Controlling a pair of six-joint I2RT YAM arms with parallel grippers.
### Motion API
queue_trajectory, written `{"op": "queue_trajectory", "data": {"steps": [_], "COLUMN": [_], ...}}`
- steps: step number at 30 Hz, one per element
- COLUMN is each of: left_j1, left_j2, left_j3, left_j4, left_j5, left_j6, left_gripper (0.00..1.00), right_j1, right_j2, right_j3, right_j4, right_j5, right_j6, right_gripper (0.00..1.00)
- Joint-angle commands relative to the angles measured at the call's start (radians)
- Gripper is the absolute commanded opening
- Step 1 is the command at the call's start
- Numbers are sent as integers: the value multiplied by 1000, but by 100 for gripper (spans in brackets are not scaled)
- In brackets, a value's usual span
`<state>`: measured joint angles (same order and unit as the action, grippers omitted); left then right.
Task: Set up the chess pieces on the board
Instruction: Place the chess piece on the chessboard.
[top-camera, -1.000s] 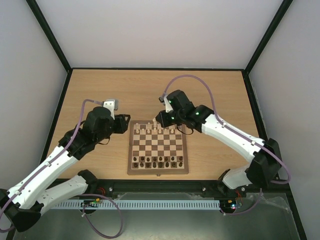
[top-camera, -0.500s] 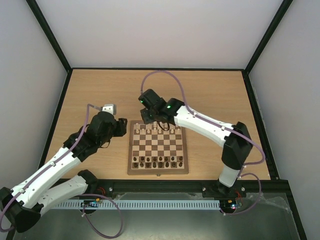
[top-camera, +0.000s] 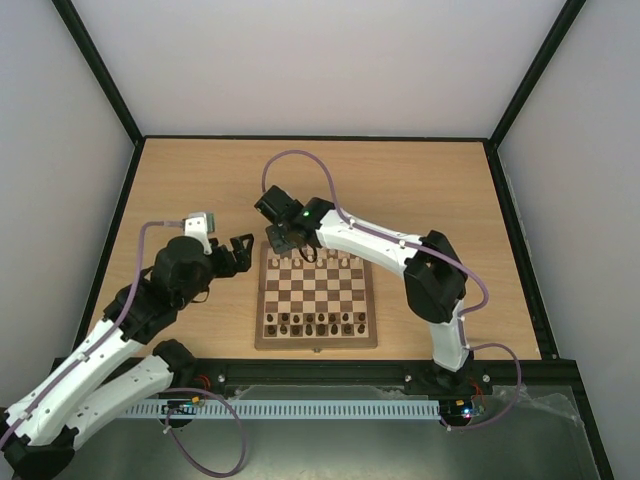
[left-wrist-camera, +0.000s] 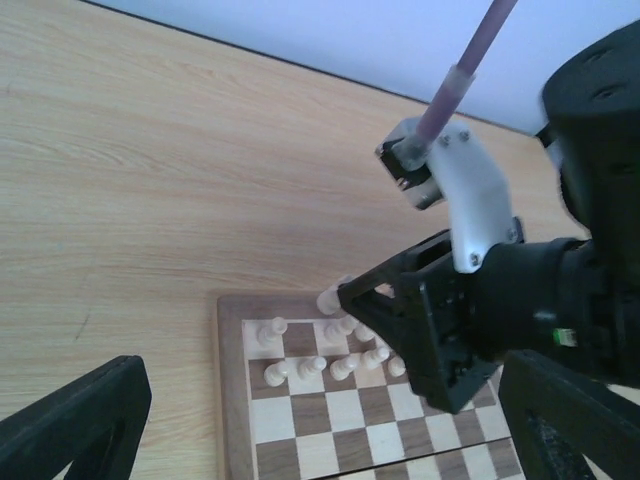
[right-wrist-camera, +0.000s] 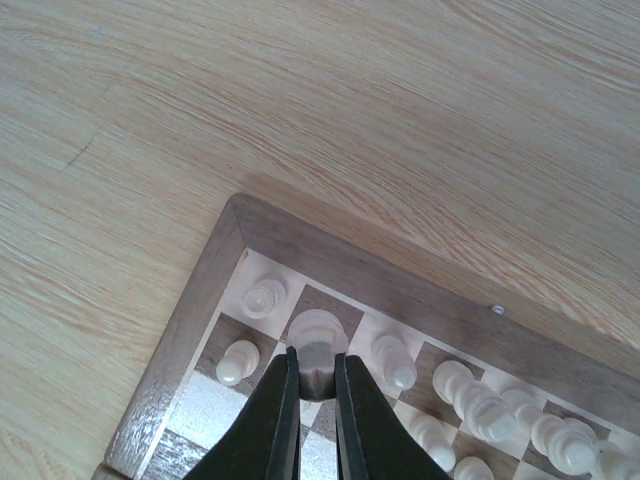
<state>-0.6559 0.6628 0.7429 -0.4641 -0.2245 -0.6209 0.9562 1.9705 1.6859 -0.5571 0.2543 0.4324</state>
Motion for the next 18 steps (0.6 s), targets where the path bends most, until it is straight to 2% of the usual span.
{"op": "queue_trajectory", "data": {"steps": [1,18], "left_j1": [6,6], "left_j2": [-37,-87], "left_j3": [20,27], "left_j4": [-17,-39], "left_j5": [-32,-53], "left_j6": [-10,-21], "left_gripper": [99,99], "right_j1": [4,7], "right_j2": [39,59], "right_j3": [54,-29], "right_j4": [-57,-3], "right_j5": [30,35], "right_j6": [21,47], "right_gripper": [3,3]}}
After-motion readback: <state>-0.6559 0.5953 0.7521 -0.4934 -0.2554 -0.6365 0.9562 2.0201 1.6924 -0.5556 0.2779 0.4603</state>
